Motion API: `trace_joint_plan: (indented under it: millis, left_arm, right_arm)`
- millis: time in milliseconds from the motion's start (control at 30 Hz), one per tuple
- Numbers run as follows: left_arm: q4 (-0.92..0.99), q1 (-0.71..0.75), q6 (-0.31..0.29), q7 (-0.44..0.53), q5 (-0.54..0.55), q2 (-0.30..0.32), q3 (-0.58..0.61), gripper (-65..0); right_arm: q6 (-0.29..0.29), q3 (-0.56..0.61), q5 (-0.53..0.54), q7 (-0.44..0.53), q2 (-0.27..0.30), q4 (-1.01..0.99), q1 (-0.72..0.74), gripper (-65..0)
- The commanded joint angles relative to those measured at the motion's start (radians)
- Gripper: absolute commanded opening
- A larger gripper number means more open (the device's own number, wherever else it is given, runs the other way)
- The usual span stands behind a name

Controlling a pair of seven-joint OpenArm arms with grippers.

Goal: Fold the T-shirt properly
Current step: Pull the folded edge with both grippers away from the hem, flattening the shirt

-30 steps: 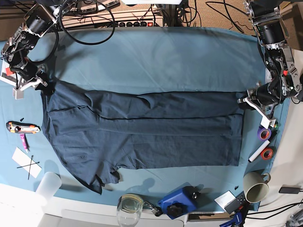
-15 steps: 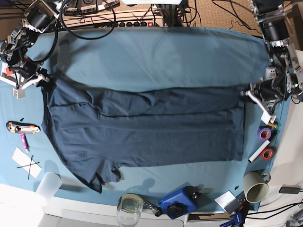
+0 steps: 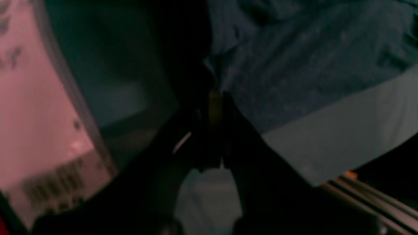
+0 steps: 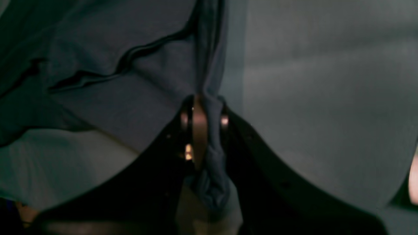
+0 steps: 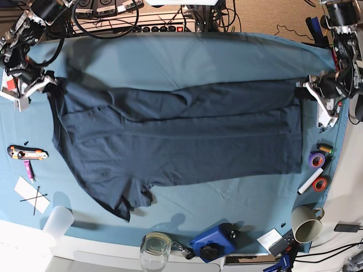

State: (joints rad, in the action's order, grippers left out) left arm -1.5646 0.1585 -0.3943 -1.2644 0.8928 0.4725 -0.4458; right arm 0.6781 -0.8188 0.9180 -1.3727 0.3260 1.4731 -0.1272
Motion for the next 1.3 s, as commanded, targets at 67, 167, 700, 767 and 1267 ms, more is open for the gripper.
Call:
trace_joint_plan:
  millis: [67,167,700,767,1267]
  left_arm:
    - [-0.066,0.038,0.000,-0.019,-0.010,0.021,-0.004,-65.0]
    - [-0.109,0.087,0.000,-0.019,-0.010,0.026,-0.004,-65.0]
    - [-0.168,0.249,0.000,-0.021,-0.051,0.046,-0.090,-65.0]
    - [-0.168,0.255,0.000,-0.021,-0.050,0.046,-0.126,-65.0]
    - [-0.168,0.254,-0.071,-0.023,0.069,0.047,-0.155,-37.8]
  right_arm:
    - [0.002,-0.056,0.076,-0.014,0.023,0.019,-0.014,-65.0]
    - [0.002,-0.095,0.088,-0.024,0.024,0.019,-0.040,-65.0]
    - [0.004,-0.160,0.088,-0.015,0.024,0.019,-0.169,-65.0]
    - [0.006,-0.162,0.087,-0.014,0.023,0.019,-0.169,-65.0]
    - [0.020,-0.163,0.117,-0.024,0.032,0.019,-0.169,-48.8]
